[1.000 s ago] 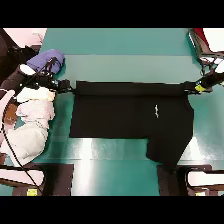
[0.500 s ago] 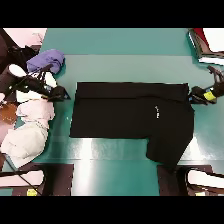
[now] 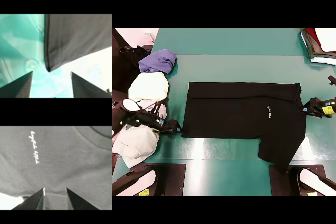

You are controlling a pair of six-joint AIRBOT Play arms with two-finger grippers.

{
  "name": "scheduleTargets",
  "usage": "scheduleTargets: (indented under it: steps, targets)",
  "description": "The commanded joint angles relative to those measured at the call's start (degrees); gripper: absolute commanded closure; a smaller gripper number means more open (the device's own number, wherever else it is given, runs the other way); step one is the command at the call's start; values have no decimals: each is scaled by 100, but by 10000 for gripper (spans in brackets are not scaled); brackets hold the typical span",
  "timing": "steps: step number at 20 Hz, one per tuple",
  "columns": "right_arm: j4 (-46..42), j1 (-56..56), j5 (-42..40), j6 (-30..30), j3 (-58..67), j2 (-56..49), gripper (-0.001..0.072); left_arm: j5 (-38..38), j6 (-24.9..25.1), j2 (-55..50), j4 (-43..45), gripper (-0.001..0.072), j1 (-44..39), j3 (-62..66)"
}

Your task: Fold the shirts.

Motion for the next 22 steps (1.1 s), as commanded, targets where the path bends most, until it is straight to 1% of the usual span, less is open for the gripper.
scheduleTargets:
  steps: [1,5,8,9,10,11,14,15,16,17,20,21,22]
  targets:
    - [55,-28,61,-46,-98,162,404,459,17,138,-326,176,2,-511]
    - [55,-28,111,-46,-98,162,405,780,15,116,-584,177,-20,-553]
    - [50,-28,118,-46,-101,162,404,785,15,116,-754,181,-20,-553]
    - [31,-31,131,-46,-101,162,404,774,26,116,-754,344,-20,-553]
    - [31,-28,151,-46,-101,162,404,763,144,116,-778,458,-20,-553]
    - [31,-28,153,-46,-101,162,404,765,216,116,-800,466,-20,-553]
    - [-13,-39,173,-44,-101,162,404,756,216,116,-809,468,-20,-553]
    - [-20,-42,199,-44,-101,162,404,752,225,116,-811,626,-20,-551]
    - [-109,-42,251,-39,-101,162,404,739,291,116,-855,685,-20,-551]
    - [-302,-42,343,22,-103,162,404,730,326,122,-909,686,-20,-546]
    - [-1397,-42,588,306,-249,190,401,732,413,122,-905,686,-20,-446]
    - [-1690,-48,588,352,-435,262,368,704,459,122,-905,686,-20,-385]
    - [-1821,-118,570,352,-680,361,277,660,472,122,-905,686,-20,-323]
